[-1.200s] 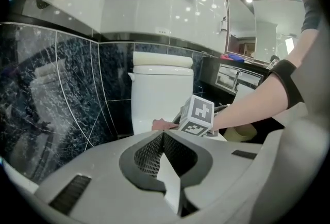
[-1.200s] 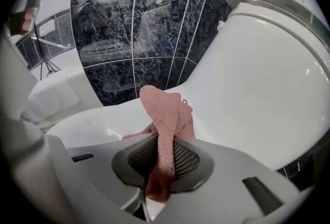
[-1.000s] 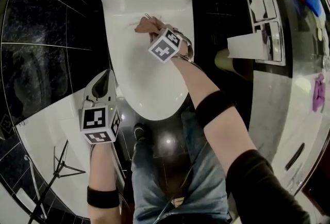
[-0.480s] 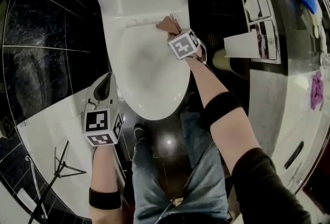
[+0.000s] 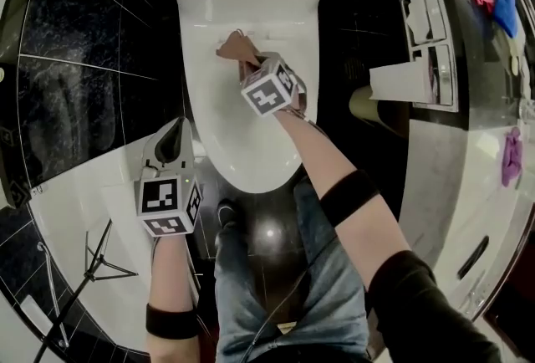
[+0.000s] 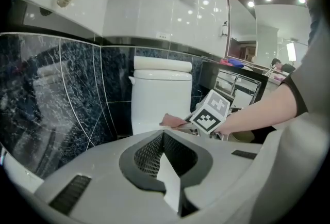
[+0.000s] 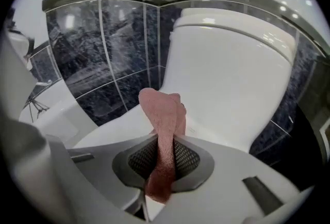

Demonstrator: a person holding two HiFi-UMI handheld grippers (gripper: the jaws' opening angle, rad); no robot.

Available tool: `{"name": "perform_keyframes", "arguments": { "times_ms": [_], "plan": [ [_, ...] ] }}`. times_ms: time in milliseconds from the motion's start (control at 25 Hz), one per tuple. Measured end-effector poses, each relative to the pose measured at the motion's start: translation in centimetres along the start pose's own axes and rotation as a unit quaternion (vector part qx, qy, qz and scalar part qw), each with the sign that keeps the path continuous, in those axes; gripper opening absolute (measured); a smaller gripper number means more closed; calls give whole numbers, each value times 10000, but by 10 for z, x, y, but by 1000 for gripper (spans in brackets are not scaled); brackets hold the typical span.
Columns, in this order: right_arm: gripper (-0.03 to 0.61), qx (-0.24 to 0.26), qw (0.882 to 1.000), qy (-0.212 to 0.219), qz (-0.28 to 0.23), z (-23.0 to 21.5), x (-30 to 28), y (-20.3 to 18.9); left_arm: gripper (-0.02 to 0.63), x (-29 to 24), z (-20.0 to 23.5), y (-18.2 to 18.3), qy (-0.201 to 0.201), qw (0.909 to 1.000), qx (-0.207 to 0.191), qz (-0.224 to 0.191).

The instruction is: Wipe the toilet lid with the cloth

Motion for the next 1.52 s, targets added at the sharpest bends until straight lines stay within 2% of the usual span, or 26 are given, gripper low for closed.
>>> {"name": "perform_keyframes", "arguments": {
  "times_ms": [120,200,320,480,720,960,1080,1280,1400,1440,1520],
  "plan": [
    [64,814,9946,633,106,66,-28,22,2,4,8,0,64,10000,-13,-12],
    [66,1146,9899,794,253,93,-45,25,2,8,14,-1,112,9999,-2,-10],
    [71,1258,9872,807,564,106,-63,16,2,13,23,-6,173,9998,21,5],
    [74,1349,9861,677,698,96,-65,3,2,15,31,-14,202,9997,75,61],
    [74,783,9934,319,771,40,-38,-37,2,5,17,-10,37,9999,68,89],
    [74,358,9947,-143,958,-23,4,-93,2,-6,-9,3,-180,9998,-33,45],
    [74,40,9936,-493,1016,-54,27,-115,2,-9,-20,7,-265,9996,-59,27],
    [73,-239,9875,-814,1328,-85,45,-149,2,-10,-33,9,-335,9994,-82,-6],
    [72,-699,9842,-1007,1280,-96,54,-152,2,-6,-35,9,-326,9994,-90,-26],
    [72,-713,9856,-984,1178,-93,56,-146,2,-4,-34,8,-310,9995,-85,-31],
    [72,-384,9913,-818,962,-72,56,-127,2,1,-31,7,-262,9996,-68,-31]
  ]
}}
Point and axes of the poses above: the fingertips, and each gripper's own axes: x backward along the fingers, z to its left, y out of its top, the point moved 6 cm from there along x, backward along the fingers
